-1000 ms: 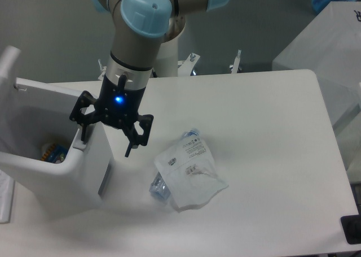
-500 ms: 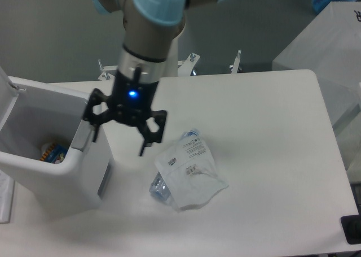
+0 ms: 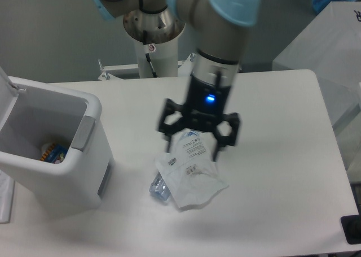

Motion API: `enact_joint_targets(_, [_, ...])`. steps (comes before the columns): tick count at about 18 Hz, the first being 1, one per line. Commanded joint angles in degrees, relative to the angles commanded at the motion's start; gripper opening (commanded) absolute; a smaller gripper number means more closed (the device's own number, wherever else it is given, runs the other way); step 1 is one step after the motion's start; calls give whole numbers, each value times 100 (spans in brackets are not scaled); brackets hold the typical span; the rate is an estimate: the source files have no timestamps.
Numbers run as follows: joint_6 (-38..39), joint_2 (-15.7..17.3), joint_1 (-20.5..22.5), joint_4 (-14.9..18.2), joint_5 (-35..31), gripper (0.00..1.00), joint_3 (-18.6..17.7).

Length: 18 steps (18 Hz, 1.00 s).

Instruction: Open the trash can

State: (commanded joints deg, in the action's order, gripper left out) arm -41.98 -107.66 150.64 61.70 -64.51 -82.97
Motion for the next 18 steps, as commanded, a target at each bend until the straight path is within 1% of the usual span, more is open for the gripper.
enact_joint_targets(3, [-800, -255, 246, -9, -298, 100, 0])
enact_joint_targets(6, [-1328, -379, 378, -9, -650, 100, 26])
enact_joint_targets(12, [-2488, -906, 537, 44, -1414, 100, 395])
enact_joint_targets(16, [-3464, -1161, 607, 70, -1766, 100, 641])
enact_joint_targets(18, [-3755, -1249, 581, 70, -2064, 100, 677])
